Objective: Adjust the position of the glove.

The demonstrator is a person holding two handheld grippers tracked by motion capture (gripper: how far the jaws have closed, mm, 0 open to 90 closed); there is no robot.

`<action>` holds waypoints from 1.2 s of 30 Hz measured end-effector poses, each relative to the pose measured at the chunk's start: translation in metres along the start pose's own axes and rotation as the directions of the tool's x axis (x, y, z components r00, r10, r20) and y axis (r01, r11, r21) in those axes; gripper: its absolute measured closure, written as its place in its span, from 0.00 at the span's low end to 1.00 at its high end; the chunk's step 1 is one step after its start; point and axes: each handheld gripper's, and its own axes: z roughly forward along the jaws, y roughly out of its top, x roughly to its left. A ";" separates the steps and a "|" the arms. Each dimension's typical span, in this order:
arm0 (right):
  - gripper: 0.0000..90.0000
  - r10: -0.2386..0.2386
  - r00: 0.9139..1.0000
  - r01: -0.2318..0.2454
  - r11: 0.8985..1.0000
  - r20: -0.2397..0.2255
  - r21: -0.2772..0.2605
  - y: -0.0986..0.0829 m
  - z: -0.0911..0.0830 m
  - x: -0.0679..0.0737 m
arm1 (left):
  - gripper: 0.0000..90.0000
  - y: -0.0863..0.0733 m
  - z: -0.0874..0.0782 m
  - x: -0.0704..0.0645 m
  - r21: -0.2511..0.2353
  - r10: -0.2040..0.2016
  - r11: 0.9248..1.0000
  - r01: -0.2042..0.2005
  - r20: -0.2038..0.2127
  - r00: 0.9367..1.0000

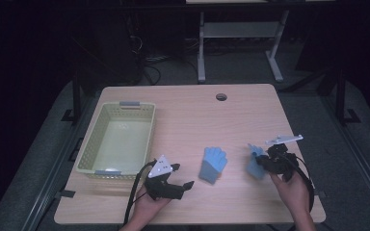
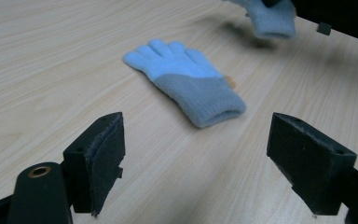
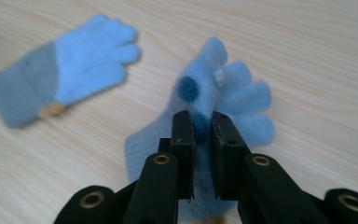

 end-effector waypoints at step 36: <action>0.89 -0.092 0.976 0.108 0.992 -0.195 0.071 0.062 0.050 0.092 | 0.21 0.001 -0.005 0.000 -0.020 -0.008 1.000 0.007 -0.005 1.000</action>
